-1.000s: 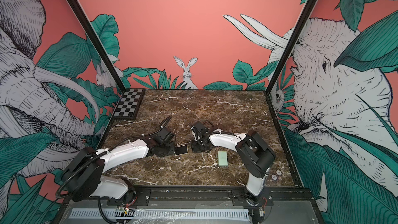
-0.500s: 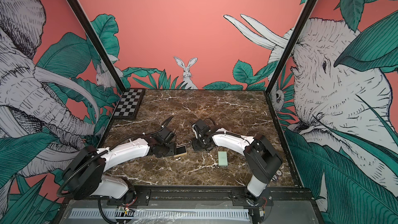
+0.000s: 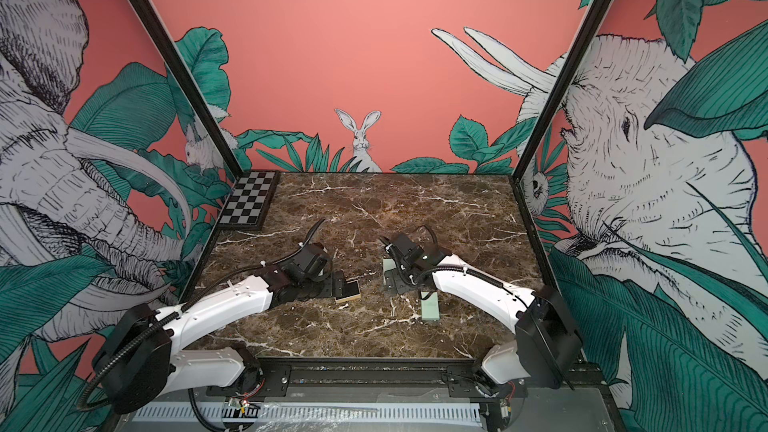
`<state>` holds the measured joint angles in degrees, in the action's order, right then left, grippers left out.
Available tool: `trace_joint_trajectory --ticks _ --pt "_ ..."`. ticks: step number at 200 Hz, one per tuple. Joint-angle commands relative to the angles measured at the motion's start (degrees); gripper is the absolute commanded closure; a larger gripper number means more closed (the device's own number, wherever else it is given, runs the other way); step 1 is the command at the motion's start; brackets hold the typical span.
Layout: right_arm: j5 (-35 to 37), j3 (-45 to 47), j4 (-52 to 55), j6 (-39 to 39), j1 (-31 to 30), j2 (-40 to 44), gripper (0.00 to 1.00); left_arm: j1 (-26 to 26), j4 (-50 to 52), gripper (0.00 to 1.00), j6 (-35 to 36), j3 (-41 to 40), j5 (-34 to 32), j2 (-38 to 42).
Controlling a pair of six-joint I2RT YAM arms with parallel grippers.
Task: Take the rings out of the lift-off lid box
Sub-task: Pick up the lid from the center of the board.
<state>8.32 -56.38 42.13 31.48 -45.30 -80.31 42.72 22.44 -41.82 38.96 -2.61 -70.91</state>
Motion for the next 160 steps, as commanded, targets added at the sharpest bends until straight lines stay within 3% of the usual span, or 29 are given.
trace_joint_trajectory --ticks 1,48,160 --pt "6.56 2.24 6.01 3.59 0.69 2.56 0.01 0.32 -0.74 0.01 3.80 -2.09 -3.76 4.12" --pt "2.17 5.90 4.16 6.72 0.82 6.97 0.01 0.32 -6.27 0.01 7.11 -5.84 -6.55 9.22" --pt "-0.48 11.38 0.76 8.10 0.82 6.77 0.01 0.28 -7.23 0.01 13.56 -0.84 -2.12 -1.97"
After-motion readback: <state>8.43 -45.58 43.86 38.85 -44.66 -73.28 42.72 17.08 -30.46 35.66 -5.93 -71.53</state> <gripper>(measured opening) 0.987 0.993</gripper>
